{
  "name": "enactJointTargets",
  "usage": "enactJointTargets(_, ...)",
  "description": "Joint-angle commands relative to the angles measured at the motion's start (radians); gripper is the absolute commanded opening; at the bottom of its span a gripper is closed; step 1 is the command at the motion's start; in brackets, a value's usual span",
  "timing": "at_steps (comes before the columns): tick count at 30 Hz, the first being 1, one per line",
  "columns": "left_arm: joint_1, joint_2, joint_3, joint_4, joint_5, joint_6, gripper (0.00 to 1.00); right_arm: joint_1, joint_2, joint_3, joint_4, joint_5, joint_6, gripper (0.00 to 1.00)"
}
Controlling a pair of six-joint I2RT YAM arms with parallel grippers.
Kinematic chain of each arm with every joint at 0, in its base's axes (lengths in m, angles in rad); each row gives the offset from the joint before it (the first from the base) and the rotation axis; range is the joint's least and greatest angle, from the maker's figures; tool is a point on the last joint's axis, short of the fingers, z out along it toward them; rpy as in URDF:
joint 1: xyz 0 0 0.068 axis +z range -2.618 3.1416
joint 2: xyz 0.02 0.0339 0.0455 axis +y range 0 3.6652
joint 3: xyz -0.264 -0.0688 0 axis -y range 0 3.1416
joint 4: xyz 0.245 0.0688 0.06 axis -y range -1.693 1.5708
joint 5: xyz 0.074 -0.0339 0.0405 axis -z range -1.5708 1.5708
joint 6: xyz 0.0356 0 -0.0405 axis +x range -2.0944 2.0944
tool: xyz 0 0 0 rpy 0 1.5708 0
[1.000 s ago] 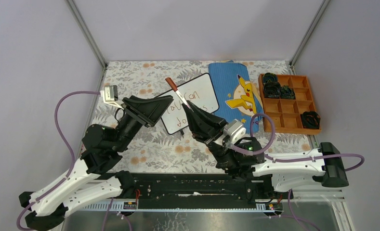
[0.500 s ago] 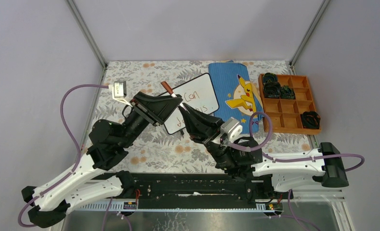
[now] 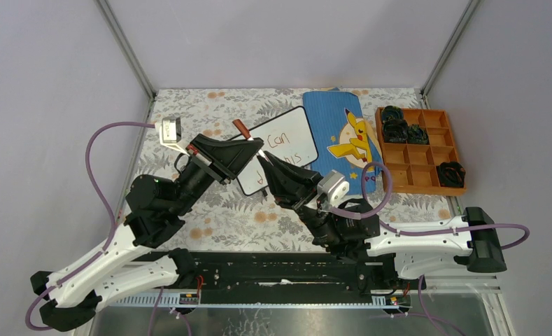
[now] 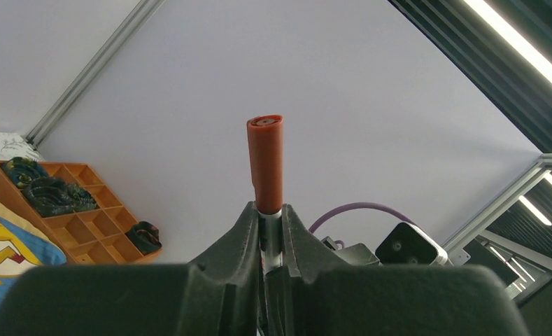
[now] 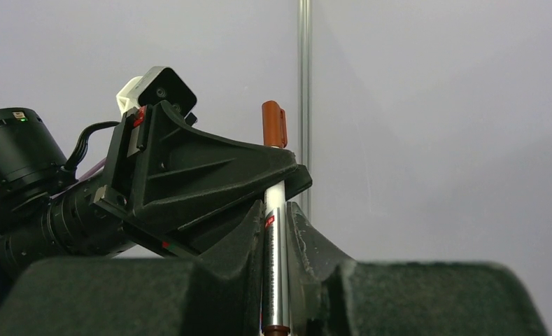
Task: Write a sentence on the whiteboard
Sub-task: Close the whiteboard marker at the center of the board, then place the whiteboard marker at the center of the board.
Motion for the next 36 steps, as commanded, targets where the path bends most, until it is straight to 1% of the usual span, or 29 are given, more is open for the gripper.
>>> enactJointTargets(1, -0.005, -0.014, 0.008, 0.032, -0.010, 0.037, 0.13, 0.000, -0.023, 0.003, 0.016, -0.024, 0.022, 0.00)
enactJointTargets(2, -0.005, -0.018, 0.005, 0.029, -0.017, 0.040, 0.12, 0.000, -0.029, -0.001, 0.000, -0.029, 0.029, 0.00)
enactJointTargets(3, -0.005, -0.024, 0.001, 0.027, -0.024, 0.041, 0.10, 0.000, -0.035, -0.005, -0.015, -0.035, 0.037, 0.05)
enactJointTargets(8, -0.005, -0.043, -0.011, 0.011, -0.053, 0.057, 0.01, 0.000, -0.061, -0.002, -0.112, -0.027, 0.081, 0.44)
enactJointTargets(13, -0.005, -0.061, -0.014, -0.013, -0.071, 0.080, 0.00, 0.000, -0.088, 0.006, -0.189, -0.023, 0.113, 0.75)
enactJointTargets(17, -0.005, -0.094, -0.002, -0.096, -0.124, 0.119, 0.00, 0.000, -0.130, 0.006, -0.299, -0.021, 0.151, 0.94)
enactJointTargets(19, -0.005, -0.110, 0.025, -0.189, -0.162, 0.149, 0.00, 0.000, -0.165, 0.003, -0.379, -0.011, 0.178, 0.99)
enactJointTargets(20, -0.006, -0.118, 0.041, -0.249, -0.184, 0.167, 0.00, 0.000, -0.185, 0.001, -0.422, -0.004, 0.194, 1.00)
enactJointTargets(25, -0.005, -0.153, 0.128, -0.579, -0.299, 0.246, 0.00, 0.000, -0.299, -0.056, -0.647, 0.093, 0.279, 1.00)
enactJointTargets(29, -0.005, -0.152, 0.193, -0.834, -0.381, 0.262, 0.00, 0.000, -0.394, -0.144, -0.789, 0.209, 0.357, 1.00)
enactJointTargets(33, -0.005, -0.094, 0.231, -1.043, -0.421, 0.239, 0.00, 0.000, -0.459, -0.209, -0.902, 0.251, 0.431, 1.00)
enactJointTargets(36, -0.006, 0.021, 0.260, -1.184, -0.473, 0.209, 0.00, -0.001, -0.467, -0.243, -0.967, 0.297, 0.489, 1.00)
